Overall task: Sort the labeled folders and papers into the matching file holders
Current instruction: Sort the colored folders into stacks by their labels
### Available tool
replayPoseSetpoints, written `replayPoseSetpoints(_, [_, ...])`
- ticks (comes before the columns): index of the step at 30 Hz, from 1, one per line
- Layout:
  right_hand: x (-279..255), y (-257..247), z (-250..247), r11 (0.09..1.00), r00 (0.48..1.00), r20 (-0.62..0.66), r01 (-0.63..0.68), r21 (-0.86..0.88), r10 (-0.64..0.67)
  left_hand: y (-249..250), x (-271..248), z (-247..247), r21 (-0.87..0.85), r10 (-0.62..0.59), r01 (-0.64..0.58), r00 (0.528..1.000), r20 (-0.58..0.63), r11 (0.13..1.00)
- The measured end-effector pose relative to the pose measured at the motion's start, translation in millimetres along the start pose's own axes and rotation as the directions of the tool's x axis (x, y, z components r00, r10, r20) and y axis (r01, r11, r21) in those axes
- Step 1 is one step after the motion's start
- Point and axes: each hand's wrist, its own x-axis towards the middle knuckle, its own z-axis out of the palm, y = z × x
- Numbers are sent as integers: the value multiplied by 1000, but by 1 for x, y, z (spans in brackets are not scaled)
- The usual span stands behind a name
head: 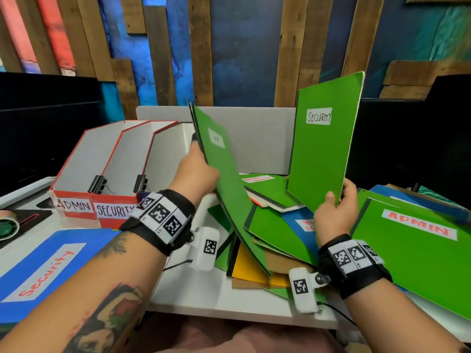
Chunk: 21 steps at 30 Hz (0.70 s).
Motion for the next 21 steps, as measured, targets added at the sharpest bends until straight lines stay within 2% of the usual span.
replayPoseSetpoints(1, [1, 0, 0, 1000, 1000, -2, 1, 1, -1, 5, 5, -3, -15, 89, -91, 990, -109, 996])
replayPoseSetpoints(3, [1, -1, -1, 1000, 1000, -7, 14, -6, -14, 16, 9, -8, -36, 233, -256, 924, -303, 966])
replayPoseSetpoints(6, [1, -4, -3, 1000, 1000, -6, 21, 0, -21, 32, 10, -13, 3, 387, -454, 756, -527, 891])
replayPoseSetpoints(8, [1, -6, -2, 1000, 1000, -3, 23, 9, -23, 39, 12, -16, 11, 431, -546, 649, -626, 838])
replayPoseSetpoints(10, [1, -6, -2, 1000, 1000, -1, 26, 14, -26, 38, 23, -13, 42, 436, -556, 599, -672, 830])
replayPoseSetpoints(12, [1, -6, -2, 1000, 1000, 0, 17, 21, -17, 30, 36, -2, -8, 376, -511, 644, -666, 860])
replayPoseSetpoints(14, [1, -8, -3, 999, 1000, -5, 17, 29, -17, 18, 47, 16, -105, 274, -419, 741, -613, 902])
replayPoseSetpoints(17, [1, -15, -6, 997, 997, -50, 62, 35, -60, -2, 53, 50, -241, 74, -202, 889, -452, 949])
replayPoseSetpoints(19, [3, -19, -8, 995, 993, -87, 81, 50, -77, -13, 53, 71, -367, -82, -52, 937, -341, 929])
replayPoseSetpoints(21, [5, -23, -12, 992, 992, -99, 81, 93, -72, -22, 53, 90, -406, -151, 36, 955, -256, 913])
